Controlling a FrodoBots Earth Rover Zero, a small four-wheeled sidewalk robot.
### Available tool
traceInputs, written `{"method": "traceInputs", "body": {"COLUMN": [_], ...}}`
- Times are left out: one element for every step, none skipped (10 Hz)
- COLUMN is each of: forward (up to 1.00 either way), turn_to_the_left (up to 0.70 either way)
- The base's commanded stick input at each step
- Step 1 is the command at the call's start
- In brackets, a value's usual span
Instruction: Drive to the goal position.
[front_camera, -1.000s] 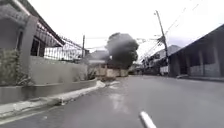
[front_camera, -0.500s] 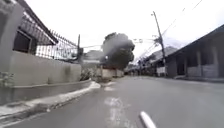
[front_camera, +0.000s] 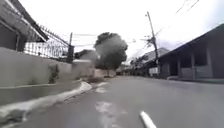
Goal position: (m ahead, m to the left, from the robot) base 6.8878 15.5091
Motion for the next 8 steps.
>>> {"method": "traceInputs", "body": {"forward": [0.70, 0.70, 0.70, 0.70, 0.70, 0.70, 0.70, 0.70], "turn_to_the_left": [-0.03, 0.00, 0.00, 0.00, 0.00, 0.00, 0.00, -0.01]}}
